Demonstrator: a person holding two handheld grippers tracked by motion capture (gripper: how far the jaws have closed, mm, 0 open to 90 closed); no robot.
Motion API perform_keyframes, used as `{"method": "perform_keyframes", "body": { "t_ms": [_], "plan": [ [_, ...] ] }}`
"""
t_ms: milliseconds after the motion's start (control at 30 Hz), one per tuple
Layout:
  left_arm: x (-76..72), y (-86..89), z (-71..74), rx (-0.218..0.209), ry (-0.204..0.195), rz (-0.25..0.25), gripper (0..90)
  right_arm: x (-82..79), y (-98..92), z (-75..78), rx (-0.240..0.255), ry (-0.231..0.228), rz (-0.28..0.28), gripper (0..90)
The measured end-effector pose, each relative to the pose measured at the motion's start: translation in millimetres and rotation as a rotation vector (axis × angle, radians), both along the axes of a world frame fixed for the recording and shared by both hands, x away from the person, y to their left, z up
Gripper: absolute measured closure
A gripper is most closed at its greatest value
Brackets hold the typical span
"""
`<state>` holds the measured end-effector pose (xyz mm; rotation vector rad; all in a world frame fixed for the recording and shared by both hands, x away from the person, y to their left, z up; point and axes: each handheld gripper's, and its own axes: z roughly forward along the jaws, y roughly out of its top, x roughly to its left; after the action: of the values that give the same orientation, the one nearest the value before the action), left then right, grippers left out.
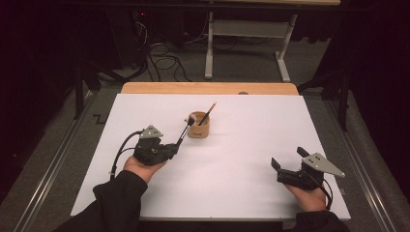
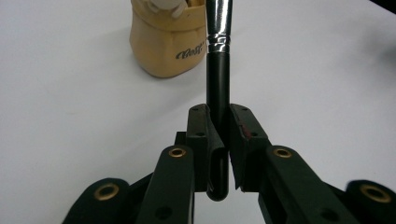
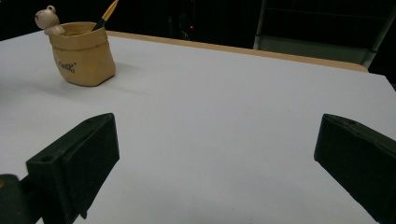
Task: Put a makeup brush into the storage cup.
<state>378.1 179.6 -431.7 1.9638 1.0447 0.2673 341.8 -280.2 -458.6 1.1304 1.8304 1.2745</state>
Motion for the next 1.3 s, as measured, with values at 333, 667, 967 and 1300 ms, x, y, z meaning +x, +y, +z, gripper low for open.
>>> {"method": "perform_keyframes", "body": {
  "t_ms": [333,667,967,1300],
  "plan": [
    [-5.7,5.2,-10.3,-0.124,-0.064,0.056,79.4,-0.1,0.3,-0.2,0.000,0.001,0.003,0.6],
    [-11.9,5.1,-26.0,-0.124,-0.133,0.048,79.4,0.6,1.1,-1.5,-0.001,0.003,0.009,0.6],
    [-12.7,8.4,-33.0,-0.156,-0.164,0.025,79.3,0.5,2.2,-1.4,0.000,-0.003,0.016,0.6],
    [-14.4,5.9,-33.5,-0.183,-0.184,-0.008,79.3,0.6,7.1,1.0,0.009,-0.007,0.029,0.4]
  ]
}}
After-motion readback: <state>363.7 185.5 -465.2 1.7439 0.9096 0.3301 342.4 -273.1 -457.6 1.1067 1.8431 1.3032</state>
